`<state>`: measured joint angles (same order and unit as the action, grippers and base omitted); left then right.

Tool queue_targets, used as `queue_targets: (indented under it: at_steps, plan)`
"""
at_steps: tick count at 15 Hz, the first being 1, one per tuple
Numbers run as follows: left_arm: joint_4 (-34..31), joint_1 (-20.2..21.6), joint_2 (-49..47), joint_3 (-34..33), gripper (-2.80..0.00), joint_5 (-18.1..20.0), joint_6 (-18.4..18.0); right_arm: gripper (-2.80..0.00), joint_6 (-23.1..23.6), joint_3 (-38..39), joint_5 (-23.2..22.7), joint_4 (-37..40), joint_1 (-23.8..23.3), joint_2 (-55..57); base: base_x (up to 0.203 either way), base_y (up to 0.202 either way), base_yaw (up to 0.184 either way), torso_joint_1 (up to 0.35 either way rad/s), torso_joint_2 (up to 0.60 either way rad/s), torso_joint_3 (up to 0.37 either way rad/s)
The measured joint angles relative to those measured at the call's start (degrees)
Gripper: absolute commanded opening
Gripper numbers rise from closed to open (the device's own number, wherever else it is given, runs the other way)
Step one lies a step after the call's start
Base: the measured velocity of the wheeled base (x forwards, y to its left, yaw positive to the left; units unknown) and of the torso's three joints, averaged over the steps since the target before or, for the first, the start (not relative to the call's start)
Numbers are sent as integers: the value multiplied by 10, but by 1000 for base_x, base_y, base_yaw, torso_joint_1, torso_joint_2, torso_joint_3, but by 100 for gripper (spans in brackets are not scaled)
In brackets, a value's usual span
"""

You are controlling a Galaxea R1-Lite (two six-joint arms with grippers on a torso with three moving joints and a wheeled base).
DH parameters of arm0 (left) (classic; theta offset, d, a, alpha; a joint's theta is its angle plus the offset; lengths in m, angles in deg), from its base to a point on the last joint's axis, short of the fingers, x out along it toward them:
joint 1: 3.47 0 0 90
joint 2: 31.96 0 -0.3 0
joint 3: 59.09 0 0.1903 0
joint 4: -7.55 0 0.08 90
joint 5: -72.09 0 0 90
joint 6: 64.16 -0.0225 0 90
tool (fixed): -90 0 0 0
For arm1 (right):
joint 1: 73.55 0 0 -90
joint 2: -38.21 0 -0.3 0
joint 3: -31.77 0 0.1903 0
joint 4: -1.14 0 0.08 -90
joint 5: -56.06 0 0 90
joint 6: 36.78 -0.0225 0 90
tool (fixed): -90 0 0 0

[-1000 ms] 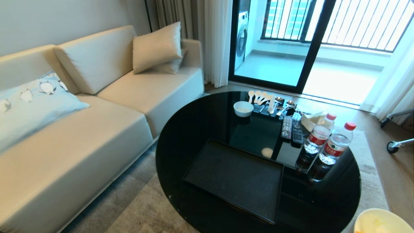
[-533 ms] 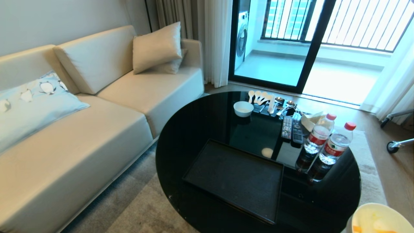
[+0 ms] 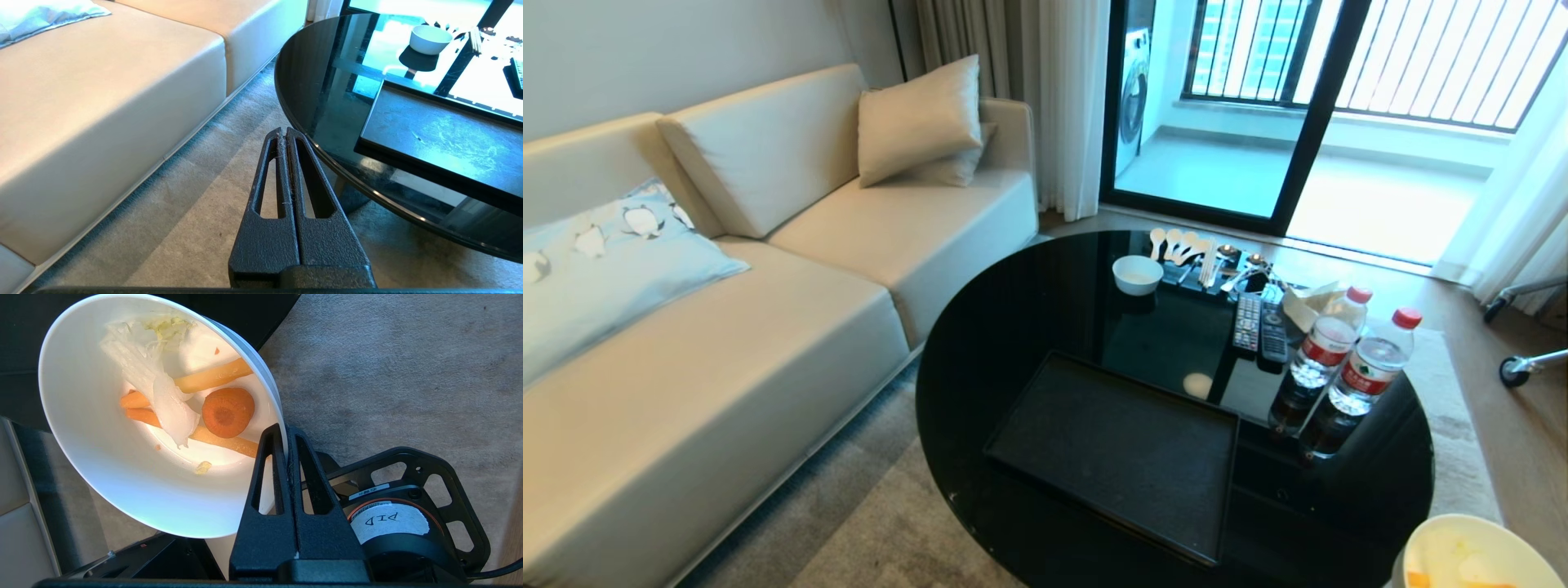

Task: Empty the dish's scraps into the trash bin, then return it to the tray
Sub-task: Move the bowl over the trash can

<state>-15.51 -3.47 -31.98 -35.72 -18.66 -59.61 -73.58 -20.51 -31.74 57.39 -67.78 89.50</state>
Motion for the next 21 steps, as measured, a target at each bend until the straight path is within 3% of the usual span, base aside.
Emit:
queue_targets:
  at_steps: [9,21]
  plan:
    - [0,0,0,0,-280,0,1,-280,1,-3,3,-1,0,7,-7,0,0,1,1,0]
    - [0,0,0,0,-280,0,1,-280,1,-1,4,5,0,0,-183,0,0,2,2,1]
